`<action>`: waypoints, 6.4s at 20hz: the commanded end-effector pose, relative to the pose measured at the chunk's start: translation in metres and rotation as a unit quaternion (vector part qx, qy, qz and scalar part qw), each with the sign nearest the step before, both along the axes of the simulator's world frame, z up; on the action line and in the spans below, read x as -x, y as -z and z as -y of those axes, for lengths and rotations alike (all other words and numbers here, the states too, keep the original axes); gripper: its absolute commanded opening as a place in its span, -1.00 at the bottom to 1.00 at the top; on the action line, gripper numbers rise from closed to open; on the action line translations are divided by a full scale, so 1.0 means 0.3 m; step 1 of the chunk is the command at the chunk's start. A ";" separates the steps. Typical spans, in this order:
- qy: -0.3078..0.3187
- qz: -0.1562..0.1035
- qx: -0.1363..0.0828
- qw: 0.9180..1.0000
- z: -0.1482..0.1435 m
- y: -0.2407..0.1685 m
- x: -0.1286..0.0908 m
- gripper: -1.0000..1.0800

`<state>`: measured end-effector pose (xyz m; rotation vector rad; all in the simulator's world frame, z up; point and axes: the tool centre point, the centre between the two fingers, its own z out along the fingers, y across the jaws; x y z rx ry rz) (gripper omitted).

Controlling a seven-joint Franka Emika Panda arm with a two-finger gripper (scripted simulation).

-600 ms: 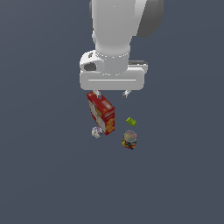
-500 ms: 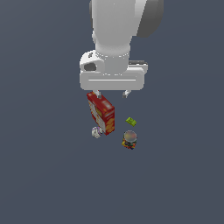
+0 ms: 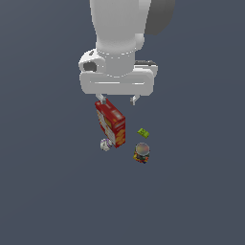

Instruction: Pick up a designated object from a clutter of objects.

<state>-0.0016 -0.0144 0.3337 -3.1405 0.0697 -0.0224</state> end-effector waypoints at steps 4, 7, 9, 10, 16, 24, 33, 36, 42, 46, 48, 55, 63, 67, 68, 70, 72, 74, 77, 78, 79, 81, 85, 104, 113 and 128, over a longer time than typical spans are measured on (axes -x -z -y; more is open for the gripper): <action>0.002 0.000 0.000 1.000 -0.004 0.008 -0.004 0.92; 0.006 0.000 0.000 1.000 -0.015 0.034 -0.017 0.92; 0.011 -0.001 0.001 1.000 -0.027 0.061 -0.029 0.92; 0.014 -0.001 0.001 1.000 -0.035 0.078 -0.037 0.92; 0.036 -0.002 0.002 0.999 -0.101 0.222 -0.089 0.92; 0.078 -0.004 0.002 0.997 -0.238 0.507 -0.145 0.92; 0.107 -0.007 0.000 0.994 -0.338 0.713 -0.149 0.92; 0.111 -0.007 -0.001 0.994 -0.352 0.742 -0.147 0.92; 0.111 -0.008 -0.001 0.994 -0.355 0.752 -0.145 0.92; 0.112 -0.008 -0.001 0.994 -0.355 0.789 -0.144 0.92; 0.112 -0.008 -0.001 0.994 -0.356 0.822 -0.142 0.92; 0.113 -0.007 -0.001 0.994 -0.357 0.912 -0.143 0.92; 0.113 -0.007 -0.001 0.994 -0.358 0.919 -0.145 -1.00; 0.113 -0.007 -0.001 0.994 -0.358 0.919 -0.145 -1.00; 0.113 -0.007 -0.001 0.994 -0.358 0.919 -0.145 -1.00; 0.112 -0.007 -0.001 0.994 -0.360 0.915 -0.144 -1.00; 0.112 -0.007 -0.001 0.994 -0.359 0.907 -0.145 -1.00; 0.112 -0.007 -0.001 0.994 -0.358 0.890 -0.146 -1.00; 0.112 -0.007 -0.001 0.994 -0.356 0.848 -0.150 -1.00; 0.112 -0.007 -0.001 0.994 -0.354 0.830 -0.151 -1.00; 0.112 -0.007 -0.001 0.994 -0.353 0.810 -0.153 -1.00; 0.112 -0.007 -0.001 0.994 -0.350 0.764 -0.157 -1.00; 0.112 -0.007 -0.001 0.994 -0.343 0.650 -0.167 -1.00; 0.112 -0.007 -0.001 0.994 -0.302 -0.032 -0.240 -1.00; 0.112 -0.007 -0.001 0.994 -0.286 -0.291 -0.278 -1.00; 0.113 -0.007 -0.001 0.994 -0.278 -0.441 -0.309 -1.00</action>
